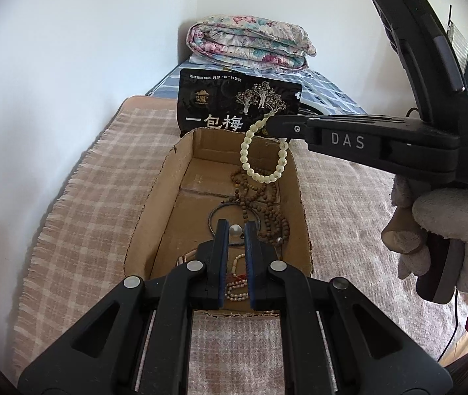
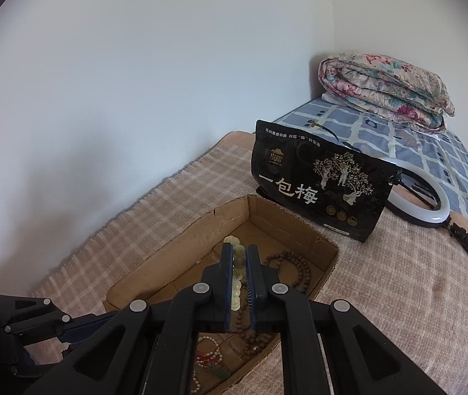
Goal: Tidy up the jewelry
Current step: 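Carry the earring into the box and open the left tool while the right tool releases the bracelet there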
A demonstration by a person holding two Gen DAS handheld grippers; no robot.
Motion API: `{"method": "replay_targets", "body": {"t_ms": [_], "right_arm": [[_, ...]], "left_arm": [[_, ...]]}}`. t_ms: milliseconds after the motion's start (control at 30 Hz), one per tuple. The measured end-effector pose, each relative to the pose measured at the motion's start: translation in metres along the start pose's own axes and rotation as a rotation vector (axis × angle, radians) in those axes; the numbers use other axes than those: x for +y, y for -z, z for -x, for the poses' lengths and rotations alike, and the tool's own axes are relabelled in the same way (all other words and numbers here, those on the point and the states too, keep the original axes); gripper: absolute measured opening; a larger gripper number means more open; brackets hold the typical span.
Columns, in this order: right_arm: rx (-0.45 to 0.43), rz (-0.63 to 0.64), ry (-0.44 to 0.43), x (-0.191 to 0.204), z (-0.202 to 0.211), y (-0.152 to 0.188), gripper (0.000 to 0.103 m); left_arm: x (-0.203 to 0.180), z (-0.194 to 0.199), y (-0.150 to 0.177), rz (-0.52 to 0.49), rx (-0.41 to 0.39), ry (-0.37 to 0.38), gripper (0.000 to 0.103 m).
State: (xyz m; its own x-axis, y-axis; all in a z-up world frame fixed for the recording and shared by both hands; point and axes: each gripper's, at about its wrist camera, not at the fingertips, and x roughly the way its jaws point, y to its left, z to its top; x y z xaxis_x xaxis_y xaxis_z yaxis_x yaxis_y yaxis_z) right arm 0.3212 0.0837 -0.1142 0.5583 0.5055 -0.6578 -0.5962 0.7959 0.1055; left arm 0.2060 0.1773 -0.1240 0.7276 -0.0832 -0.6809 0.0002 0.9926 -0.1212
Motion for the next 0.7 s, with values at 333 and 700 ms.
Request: {"method": "replay_targets", "body": {"t_ms": [333,700], "right_arm": [[0.029,-0.026,-0.015,-0.005,-0.017,0.002,0.005],[0.048,-0.026,-0.026,-0.003,-0.027,0.005,0.006]], "left_arm": [[0.008,-0.004,-0.002,0.024,0.017,-0.009,0.008],[0.006,-0.006,-0.002,0.025,0.017,-0.013,0.008]]}}
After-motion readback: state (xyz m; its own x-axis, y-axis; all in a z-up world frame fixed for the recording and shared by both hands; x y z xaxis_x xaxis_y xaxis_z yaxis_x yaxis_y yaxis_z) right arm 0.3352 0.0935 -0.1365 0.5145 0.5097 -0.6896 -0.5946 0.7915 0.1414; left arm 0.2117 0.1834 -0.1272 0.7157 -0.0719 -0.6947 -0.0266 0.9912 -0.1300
